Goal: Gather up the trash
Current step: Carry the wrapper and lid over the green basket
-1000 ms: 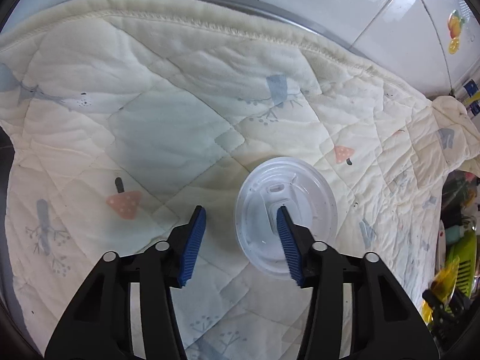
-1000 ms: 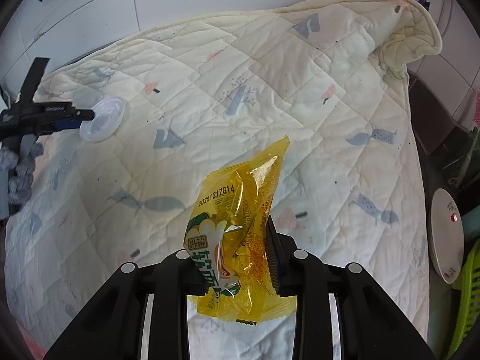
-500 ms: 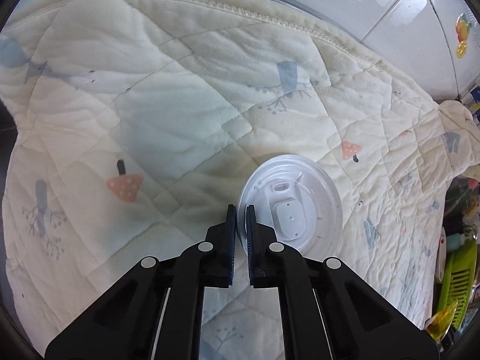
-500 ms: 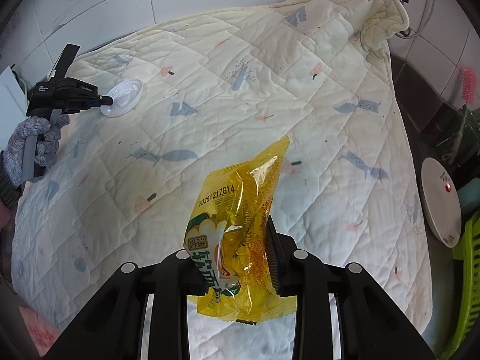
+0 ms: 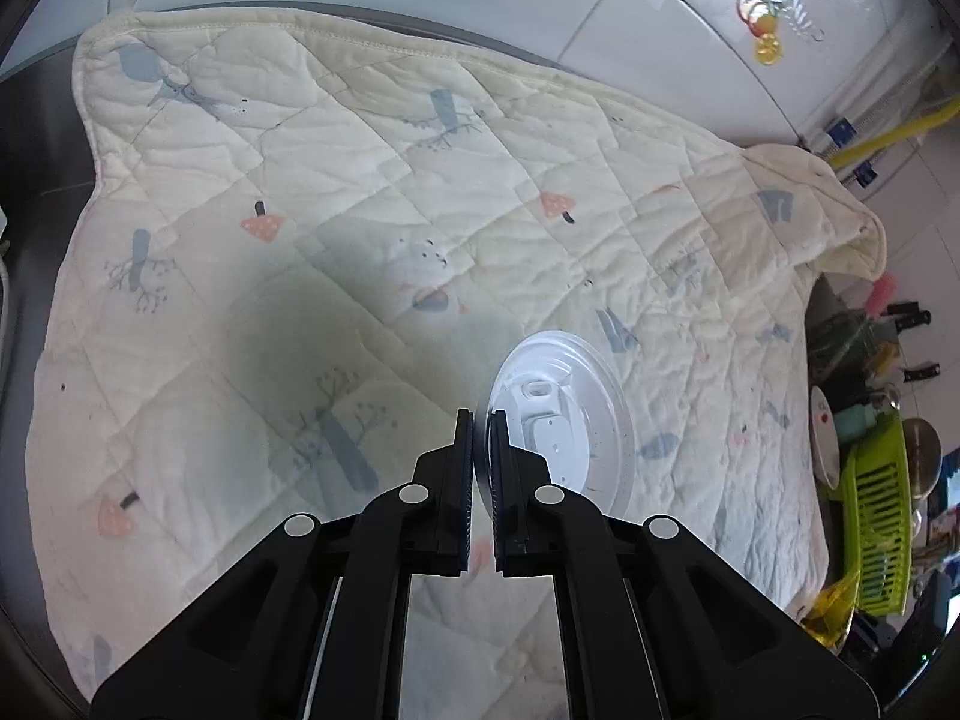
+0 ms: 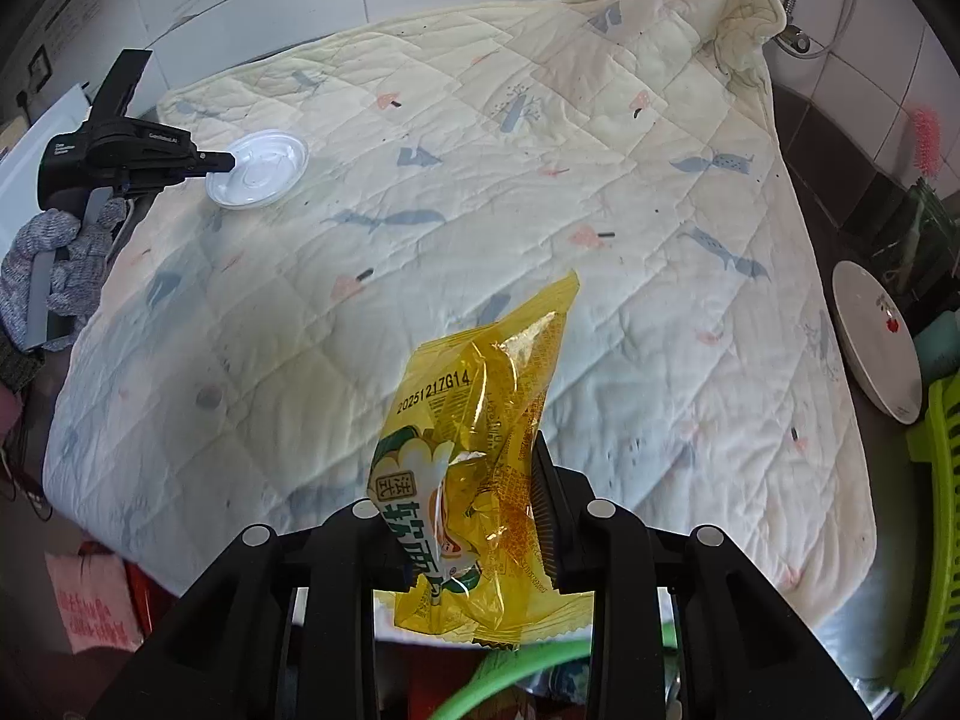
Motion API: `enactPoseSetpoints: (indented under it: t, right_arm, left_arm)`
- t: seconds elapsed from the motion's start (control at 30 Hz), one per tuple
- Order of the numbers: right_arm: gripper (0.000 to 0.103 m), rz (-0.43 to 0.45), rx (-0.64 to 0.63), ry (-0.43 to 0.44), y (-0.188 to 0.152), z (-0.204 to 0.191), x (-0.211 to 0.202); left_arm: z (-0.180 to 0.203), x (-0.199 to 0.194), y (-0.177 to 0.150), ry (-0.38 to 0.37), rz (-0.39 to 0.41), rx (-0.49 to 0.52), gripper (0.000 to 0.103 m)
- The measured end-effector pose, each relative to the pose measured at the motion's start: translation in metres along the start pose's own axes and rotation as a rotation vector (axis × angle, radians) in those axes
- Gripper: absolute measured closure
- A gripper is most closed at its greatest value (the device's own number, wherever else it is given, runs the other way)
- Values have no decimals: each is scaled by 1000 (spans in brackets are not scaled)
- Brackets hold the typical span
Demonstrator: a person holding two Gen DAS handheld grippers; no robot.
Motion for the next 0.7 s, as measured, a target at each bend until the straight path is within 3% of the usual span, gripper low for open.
enactPoseSetpoints:
  t: [0.43, 0.7]
  right_arm:
    - [74, -62, -38, -6, -78, -8, -46]
    - [73, -106, 18, -29, -128, 10, -60]
  left_arm:
    - [30, -71, -93, -138, 20, 50, 99]
    - [59, -101, -139, -201, 25, 110, 99]
Point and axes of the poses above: each gripper's, at about its wrist camera, not at the fingertips, and x roughly the way its jaws point, z to its right, y to its top, the point moved 4 cm from there along x, roughly the way its jaws point, and after that the axes turned 14 degrees about y, right-handed, at the moved point
